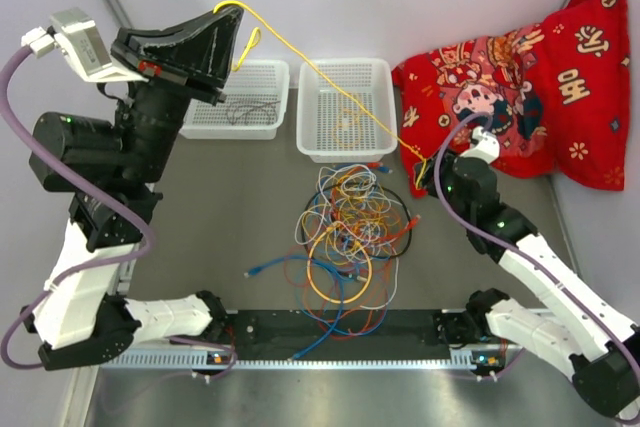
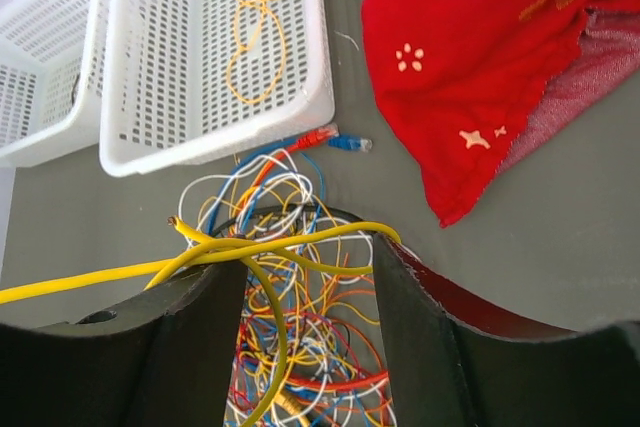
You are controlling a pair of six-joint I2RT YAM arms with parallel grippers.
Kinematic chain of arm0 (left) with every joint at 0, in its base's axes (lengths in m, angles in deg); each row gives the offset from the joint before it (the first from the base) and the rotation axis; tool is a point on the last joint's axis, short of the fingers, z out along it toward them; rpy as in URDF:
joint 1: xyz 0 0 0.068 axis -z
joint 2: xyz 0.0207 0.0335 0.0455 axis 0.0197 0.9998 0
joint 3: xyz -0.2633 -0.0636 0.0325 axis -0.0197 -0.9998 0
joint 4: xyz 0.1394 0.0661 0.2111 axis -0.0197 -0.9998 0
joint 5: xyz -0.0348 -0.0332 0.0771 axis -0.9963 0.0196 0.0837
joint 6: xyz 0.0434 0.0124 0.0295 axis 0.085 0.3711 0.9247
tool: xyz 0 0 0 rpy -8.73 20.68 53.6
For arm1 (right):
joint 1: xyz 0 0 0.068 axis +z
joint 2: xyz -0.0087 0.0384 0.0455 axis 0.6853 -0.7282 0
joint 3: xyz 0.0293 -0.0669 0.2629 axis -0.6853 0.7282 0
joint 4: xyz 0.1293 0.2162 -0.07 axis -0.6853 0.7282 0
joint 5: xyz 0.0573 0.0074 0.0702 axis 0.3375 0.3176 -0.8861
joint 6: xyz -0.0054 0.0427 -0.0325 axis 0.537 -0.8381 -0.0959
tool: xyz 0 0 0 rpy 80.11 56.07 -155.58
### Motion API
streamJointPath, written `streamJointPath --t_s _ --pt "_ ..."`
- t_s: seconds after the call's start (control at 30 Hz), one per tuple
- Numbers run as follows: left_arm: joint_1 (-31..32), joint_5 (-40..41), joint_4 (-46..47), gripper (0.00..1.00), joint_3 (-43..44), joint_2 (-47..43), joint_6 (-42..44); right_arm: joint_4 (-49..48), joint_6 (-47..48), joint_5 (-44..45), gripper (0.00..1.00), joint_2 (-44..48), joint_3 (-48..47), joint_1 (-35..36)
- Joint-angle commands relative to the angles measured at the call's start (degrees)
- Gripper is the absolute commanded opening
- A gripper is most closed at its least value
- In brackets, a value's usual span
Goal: Untangle the cables
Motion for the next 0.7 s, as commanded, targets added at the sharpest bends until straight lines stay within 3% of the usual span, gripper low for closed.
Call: streamJointPath --t_s 0.0,0.07,0.13,0.23,0.67 --pt "-0.17 0.8 4.62 0.0 3.52 -0.07 2.01 1.1 -0.35 0.31 0.53 1.31 1.1 -1.04" --pt "-0.17 1.07 4.79 0.0 4.23 0.11 2.8 2.51 -0.09 0.32 0.58 0.96 1.01 -2.0" --pt "-0.17 1.07 4.7 0.0 5.98 0.72 3.24 3.73 -0.87 -2.91 0.75 0.26 1.36 -4.89" --pt "-0.17 0.54 4.53 0.0 7.74 1.43 3.68 3.65 -2.19 -5.65 0.84 -0.36 2.76 -6.66" --pt "-0.17 0.63 4.88 0.0 7.66 2.31 4.03 1.63 -1.06 -7.33 0.87 2.89 3.21 -6.67"
